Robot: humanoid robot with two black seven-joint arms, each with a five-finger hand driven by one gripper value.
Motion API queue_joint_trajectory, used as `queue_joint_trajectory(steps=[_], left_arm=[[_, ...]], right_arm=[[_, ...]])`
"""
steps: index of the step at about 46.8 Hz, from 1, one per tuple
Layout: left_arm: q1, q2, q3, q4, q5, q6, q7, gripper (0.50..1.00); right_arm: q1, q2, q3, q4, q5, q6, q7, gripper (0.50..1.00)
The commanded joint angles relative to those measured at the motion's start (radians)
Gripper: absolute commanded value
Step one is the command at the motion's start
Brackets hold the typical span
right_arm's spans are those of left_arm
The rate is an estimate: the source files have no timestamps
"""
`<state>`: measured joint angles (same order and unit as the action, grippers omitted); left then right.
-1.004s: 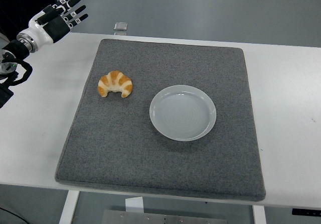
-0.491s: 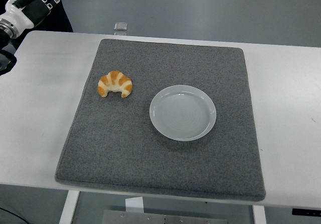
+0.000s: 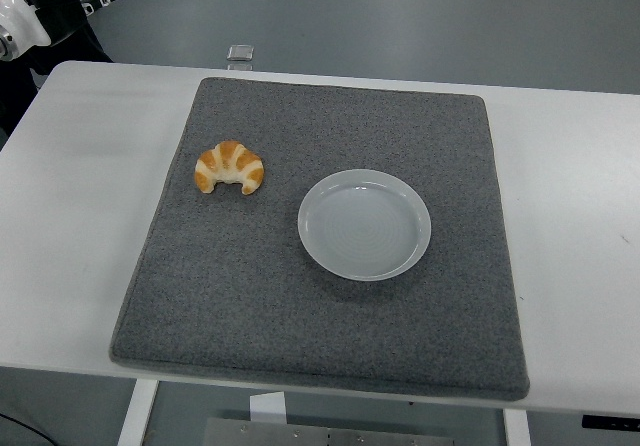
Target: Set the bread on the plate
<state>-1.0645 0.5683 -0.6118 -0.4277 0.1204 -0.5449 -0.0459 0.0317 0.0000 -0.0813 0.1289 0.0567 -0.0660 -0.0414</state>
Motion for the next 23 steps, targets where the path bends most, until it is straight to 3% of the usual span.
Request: queue_joint_trajectory(steps=[1, 23], left_arm=[[0.0, 0.034, 0.0, -0.054, 0.048, 0.002, -0.005, 0.999], [0.003, 0.199, -0.002, -0.376, 0.338, 0.014, -0.015, 0.999]], right_arm=[[0.001, 0.0, 0.0, 0.0, 0.0, 0.0, 0.0, 0.952], [0.001, 0.0, 0.0, 0.0, 0.0, 0.0, 0.0, 0.952]])
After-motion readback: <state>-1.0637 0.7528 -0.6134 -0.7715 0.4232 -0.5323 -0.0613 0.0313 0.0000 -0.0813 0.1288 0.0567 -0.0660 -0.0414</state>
